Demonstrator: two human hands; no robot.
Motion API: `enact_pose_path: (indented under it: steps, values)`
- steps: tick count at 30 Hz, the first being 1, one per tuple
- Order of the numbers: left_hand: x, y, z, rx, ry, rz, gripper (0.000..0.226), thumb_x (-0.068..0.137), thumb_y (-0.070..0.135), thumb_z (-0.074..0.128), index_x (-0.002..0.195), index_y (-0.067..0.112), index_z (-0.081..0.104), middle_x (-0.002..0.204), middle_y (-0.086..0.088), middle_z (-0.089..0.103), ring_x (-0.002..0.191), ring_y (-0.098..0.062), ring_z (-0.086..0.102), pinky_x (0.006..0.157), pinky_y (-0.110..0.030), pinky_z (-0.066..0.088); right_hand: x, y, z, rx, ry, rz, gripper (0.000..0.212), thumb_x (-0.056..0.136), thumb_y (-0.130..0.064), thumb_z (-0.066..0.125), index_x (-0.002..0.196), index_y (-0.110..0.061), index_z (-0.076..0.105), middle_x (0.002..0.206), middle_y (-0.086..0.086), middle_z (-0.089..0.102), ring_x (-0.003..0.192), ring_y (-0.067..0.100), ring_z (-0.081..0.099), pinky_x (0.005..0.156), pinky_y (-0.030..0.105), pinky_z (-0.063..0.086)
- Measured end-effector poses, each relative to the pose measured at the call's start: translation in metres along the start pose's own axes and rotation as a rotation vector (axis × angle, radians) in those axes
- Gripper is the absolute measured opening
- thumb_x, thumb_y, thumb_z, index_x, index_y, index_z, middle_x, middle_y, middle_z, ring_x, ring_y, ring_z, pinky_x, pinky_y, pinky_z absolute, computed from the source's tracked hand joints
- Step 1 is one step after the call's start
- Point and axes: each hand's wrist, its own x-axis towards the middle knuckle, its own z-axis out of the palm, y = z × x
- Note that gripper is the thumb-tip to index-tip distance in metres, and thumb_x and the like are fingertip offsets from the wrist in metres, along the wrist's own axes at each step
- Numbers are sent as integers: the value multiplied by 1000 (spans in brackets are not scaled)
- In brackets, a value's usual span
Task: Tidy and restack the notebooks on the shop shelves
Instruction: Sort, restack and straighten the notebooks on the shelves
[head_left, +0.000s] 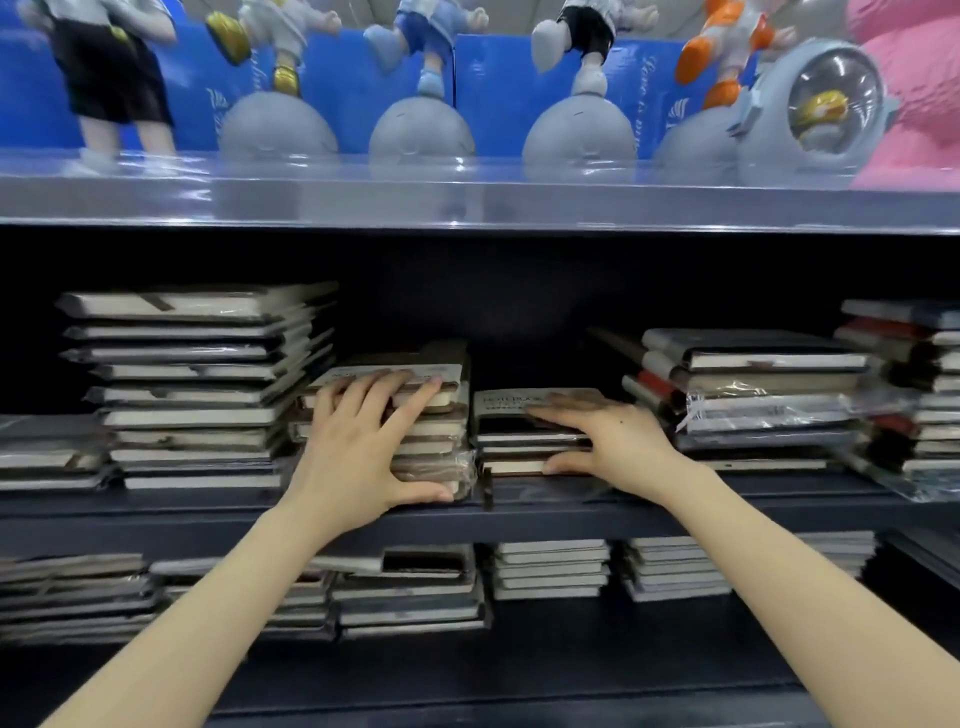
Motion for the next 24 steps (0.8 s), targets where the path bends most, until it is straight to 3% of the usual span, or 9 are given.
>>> enact_pose_path:
  steps: [5, 8, 11, 14, 17, 20, 24]
  values:
    - [0, -2, 1, 0, -17, -2, 100, 64, 85, 38, 141, 21, 35, 127, -14, 54, 114, -28, 40, 97, -46, 24, -1, 3, -5, 64, -45, -14, 64, 81, -59, 60, 140, -52, 33, 152, -15, 32, 143, 11, 24, 112, 37, 30]
    - [1, 2, -3, -6, 16, -2, 98, 65, 84, 39, 139, 20, 38, 130, -16, 51, 122, -31, 39, 103, -50, 22, -2, 8, -11, 68, -76, -21, 60, 85, -56, 57, 140, -48, 34, 152, -17, 32, 142, 7, 22, 108, 28, 29]
    - [16, 18, -14, -5, 101, 53, 80, 72, 75, 47, 129, 18, 54, 129, -15, 53, 125, -33, 43, 110, -56, 21, -1, 10, -9, 75, -78, -22, 60, 86, -56, 56, 141, -45, 35, 152, -15, 32, 142, 8, 22, 108, 29, 28]
    - [39, 35, -15, -9, 112, 193, 53, 82, 59, 48, 112, 20, 68, 113, -9, 64, 111, -29, 57, 110, -55, 24, -1, 11, -4, 87, -71, -11, 60, 87, -57, 52, 143, -45, 33, 154, -10, 29, 144, 12, 20, 113, 40, 28]
    - [59, 47, -12, 42, -72, 257, 49, 88, 55, 36, 109, 28, 70, 100, 0, 71, 103, -24, 62, 111, -59, 21, -2, 10, -1, 52, -56, 7, 57, 91, -57, 45, 144, -45, 30, 156, -11, 26, 144, 13, 18, 111, 45, 30]
    - [74, 53, -8, 199, -389, 249, 48, 95, 57, 30, 137, 38, 46, 120, 6, 65, 120, -20, 50, 114, -60, 1, -4, 6, 1, 9, -56, 19, 56, 94, -57, 38, 147, -42, 26, 157, -8, 23, 146, 17, 15, 112, 43, 29]
    - [83, 55, -3, 242, -493, 256, 49, 96, 56, 31, 143, 40, 34, 127, 9, 61, 121, -20, 47, 113, -60, -7, -5, 5, 2, -15, -52, 30, 57, 94, -59, 34, 148, -40, 26, 157, -6, 23, 146, 20, 16, 112, 42, 30]
